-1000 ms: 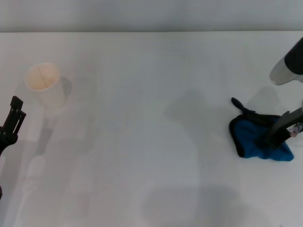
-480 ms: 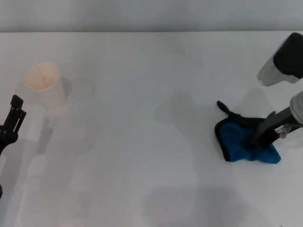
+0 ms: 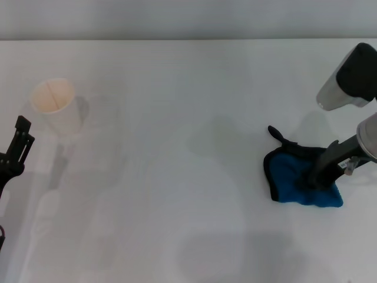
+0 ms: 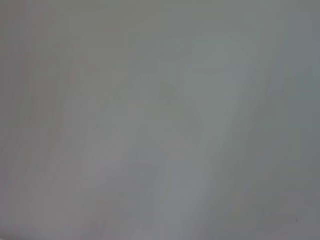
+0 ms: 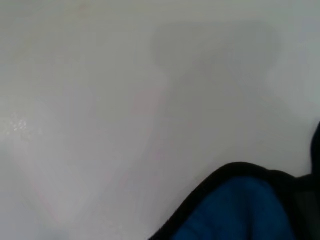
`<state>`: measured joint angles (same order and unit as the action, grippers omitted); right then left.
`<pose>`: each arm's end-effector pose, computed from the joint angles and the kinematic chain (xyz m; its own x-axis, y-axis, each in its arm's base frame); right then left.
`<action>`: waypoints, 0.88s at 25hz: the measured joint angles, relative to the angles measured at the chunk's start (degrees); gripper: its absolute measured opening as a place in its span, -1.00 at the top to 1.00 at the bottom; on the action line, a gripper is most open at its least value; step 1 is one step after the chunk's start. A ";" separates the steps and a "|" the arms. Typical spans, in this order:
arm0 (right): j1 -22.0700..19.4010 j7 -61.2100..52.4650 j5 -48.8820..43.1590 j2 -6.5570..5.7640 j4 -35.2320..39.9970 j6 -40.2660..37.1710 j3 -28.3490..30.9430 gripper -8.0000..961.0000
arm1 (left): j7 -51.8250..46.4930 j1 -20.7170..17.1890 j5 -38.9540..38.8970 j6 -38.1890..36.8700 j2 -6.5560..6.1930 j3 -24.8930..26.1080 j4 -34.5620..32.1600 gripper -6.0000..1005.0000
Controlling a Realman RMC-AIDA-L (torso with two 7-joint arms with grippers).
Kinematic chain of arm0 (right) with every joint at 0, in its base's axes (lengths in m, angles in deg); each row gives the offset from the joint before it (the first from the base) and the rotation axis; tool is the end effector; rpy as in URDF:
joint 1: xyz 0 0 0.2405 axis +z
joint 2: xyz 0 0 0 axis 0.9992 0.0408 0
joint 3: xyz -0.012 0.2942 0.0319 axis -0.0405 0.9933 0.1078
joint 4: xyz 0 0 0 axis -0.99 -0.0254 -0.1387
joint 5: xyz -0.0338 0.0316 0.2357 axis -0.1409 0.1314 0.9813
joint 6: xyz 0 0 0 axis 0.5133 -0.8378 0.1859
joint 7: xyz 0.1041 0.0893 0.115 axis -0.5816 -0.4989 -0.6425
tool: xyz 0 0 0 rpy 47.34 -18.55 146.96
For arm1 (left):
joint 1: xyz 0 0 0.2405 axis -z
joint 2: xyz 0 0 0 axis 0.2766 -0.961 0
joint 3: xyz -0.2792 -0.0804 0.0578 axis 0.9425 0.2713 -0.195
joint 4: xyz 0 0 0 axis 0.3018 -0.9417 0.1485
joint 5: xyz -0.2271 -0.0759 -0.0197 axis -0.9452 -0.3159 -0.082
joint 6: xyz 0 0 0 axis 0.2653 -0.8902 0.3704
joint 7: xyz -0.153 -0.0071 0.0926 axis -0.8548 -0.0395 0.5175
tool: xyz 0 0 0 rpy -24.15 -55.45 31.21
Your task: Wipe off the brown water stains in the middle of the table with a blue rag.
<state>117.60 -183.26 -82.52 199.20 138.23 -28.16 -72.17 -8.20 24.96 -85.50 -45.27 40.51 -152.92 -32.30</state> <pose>0.3021 0.3943 -0.0634 0.7329 -0.6321 0.2516 -0.5415 -0.7659 -0.3468 -0.3942 0.2642 -0.0743 0.4541 -0.0579 0.8890 0.8789 -0.1343 -0.4577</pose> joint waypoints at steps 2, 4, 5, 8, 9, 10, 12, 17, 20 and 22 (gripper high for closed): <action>-0.07 0.12 0.28 0.01 0.35 -0.03 -1.17 0.82 | -0.04 0.00 0.00 0.00 0.00 0.00 0.00 -0.66; -0.24 0.43 0.47 0.00 0.97 0.04 -2.04 0.67 | -0.06 -0.02 0.00 0.00 0.00 0.00 0.00 -0.66; -0.46 0.80 0.77 0.00 1.44 0.17 -2.28 0.60 | -0.05 -0.02 0.00 -0.01 0.00 0.00 0.00 -0.66; -1.32 2.88 2.77 0.01 2.87 0.72 -2.35 0.38 | -0.05 -0.03 0.00 -0.01 0.00 0.00 0.00 -0.66; -1.82 3.88 3.99 0.00 3.52 1.03 -2.23 0.28 | -0.06 -0.04 0.00 -0.01 0.00 0.00 0.00 -0.66; -2.41 4.87 5.41 -0.06 4.26 1.36 -2.00 0.18 | -0.07 -0.07 0.01 -0.02 0.00 0.00 0.00 -0.66; -3.46 6.52 7.76 -0.19 5.58 1.82 -1.16 -0.02 | -0.10 -0.14 0.01 -0.04 0.00 0.00 0.00 -0.66; -5.35 10.91 15.55 -0.19 5.74 2.91 5.32 -0.52 | -0.12 -0.20 0.01 -0.09 -0.01 0.00 0.00 -0.66; -6.65 16.92 27.39 -0.26 1.66 3.14 11.59 -0.66 | -0.15 -0.26 0.00 -0.11 -0.06 0.00 0.00 -0.66; -7.22 21.80 36.38 -0.36 -2.62 2.33 15.47 -0.69 | -0.16 -0.28 0.00 -0.11 -0.07 0.00 0.00 -0.66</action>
<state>110.38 -161.46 -46.13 198.84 135.61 -25.83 -56.71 -8.36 24.67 -85.49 -45.37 40.44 -152.92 -32.30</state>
